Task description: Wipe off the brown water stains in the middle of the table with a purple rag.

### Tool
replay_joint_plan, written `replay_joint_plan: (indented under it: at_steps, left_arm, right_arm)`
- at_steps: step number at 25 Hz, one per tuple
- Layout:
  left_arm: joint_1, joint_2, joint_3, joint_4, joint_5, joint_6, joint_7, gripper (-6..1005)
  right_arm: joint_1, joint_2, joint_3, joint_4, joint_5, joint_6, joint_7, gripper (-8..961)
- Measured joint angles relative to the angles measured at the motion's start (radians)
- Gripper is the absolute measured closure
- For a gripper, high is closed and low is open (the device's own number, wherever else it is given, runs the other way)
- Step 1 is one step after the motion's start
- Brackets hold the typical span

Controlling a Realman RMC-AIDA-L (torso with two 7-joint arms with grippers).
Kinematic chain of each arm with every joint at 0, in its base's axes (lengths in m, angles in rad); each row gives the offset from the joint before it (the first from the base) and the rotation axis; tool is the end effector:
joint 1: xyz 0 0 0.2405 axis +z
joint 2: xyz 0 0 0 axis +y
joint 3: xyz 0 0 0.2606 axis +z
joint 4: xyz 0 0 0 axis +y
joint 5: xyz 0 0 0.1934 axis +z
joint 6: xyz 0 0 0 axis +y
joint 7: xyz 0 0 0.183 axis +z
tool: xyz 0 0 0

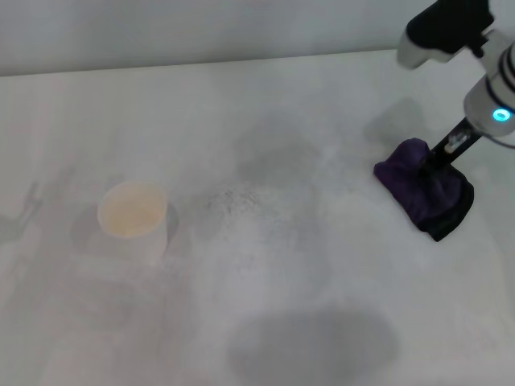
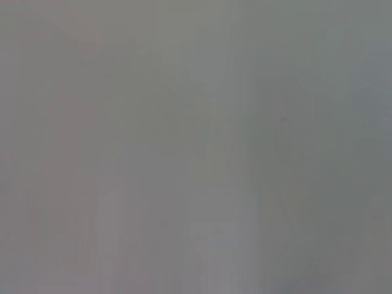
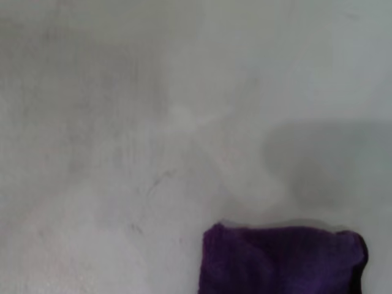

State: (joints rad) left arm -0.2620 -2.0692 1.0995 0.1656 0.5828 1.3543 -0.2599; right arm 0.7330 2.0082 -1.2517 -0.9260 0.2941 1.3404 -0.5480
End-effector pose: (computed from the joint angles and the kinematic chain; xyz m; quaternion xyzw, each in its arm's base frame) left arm -0.3390 0.3083 0.0150 -0.7327 -0.1568 -0.2888 0.5960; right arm 0.2902 0.3923 -0.0076 -0.8363 0.4030 -0.2642 0.2615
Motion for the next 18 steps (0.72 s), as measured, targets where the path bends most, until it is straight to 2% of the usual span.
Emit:
replay_joint_plan:
  at_steps: [1,5,9,14,18]
  left_arm:
    - [0.000,0.000,0.000,0.000,0.000,0.000,0.000,123]
    - [0.001,-0.002,0.001,0.000,-0.005,0.000,0.000,123]
    - [0.004,-0.004,0.000,-0.002,-0.033,0.000,0.001,124]
    - [-0.010,-0.007,0.000,-0.006,-0.071,-0.020,0.026,124]
    - [-0.036,-0.009,0.000,-0.017,-0.129,-0.051,0.044,123]
  right_arm:
    - [-0.010,0.001,0.015,-0.023,0.002,0.010,-0.009,604]
    - [-0.078,0.001,0.103,-0.148,0.060,0.036,-0.062,582]
    - [-0.126,0.000,0.222,-0.192,0.133,0.015,-0.128,576]
    - [-0.189,-0.003,0.414,-0.172,0.337,-0.076,-0.325,576]
    - [-0.219,-0.011,0.603,-0.082,0.563,-0.149,-0.582,575]
